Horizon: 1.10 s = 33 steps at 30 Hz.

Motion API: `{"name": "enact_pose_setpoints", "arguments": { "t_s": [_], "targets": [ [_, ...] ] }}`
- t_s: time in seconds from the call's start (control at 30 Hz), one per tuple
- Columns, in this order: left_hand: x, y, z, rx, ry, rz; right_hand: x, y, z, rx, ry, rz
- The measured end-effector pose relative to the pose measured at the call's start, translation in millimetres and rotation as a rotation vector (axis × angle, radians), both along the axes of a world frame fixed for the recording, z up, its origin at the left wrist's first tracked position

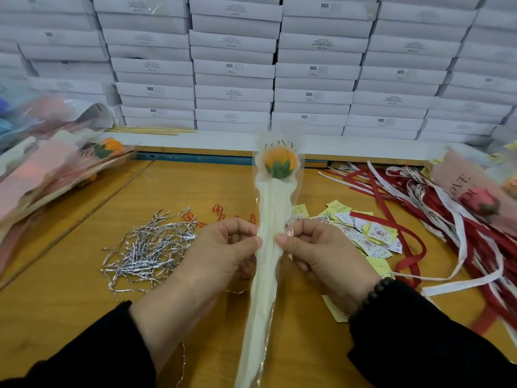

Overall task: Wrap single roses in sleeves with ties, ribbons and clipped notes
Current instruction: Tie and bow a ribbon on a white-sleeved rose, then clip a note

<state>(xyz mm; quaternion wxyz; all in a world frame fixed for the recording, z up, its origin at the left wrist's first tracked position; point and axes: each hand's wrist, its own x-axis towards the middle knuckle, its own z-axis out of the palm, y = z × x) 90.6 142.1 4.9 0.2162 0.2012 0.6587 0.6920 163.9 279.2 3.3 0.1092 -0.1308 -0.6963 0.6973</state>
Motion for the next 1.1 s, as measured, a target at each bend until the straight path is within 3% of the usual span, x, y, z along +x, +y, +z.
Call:
{"name": "enact_pose_setpoints", "arguments": {
  "t_s": [0.3,0.53,1.1],
  "targets": [
    [0.5,0.5,-1.6,-0.002,0.016,-0.003,-1.9,1.4,-1.4,-0.118,-0.047,0.058],
    [-1.4,2.1,-3.2,0.061,-0.122,-0.043,-0.9,1.4,-2.7,-0.047,-0.017,0.051],
    [0.8,0.6,-1.7,0.027,-0.132,-0.02,0.6,-3.9,-1.5,0.106,0.112,0.036]
  ]
}}
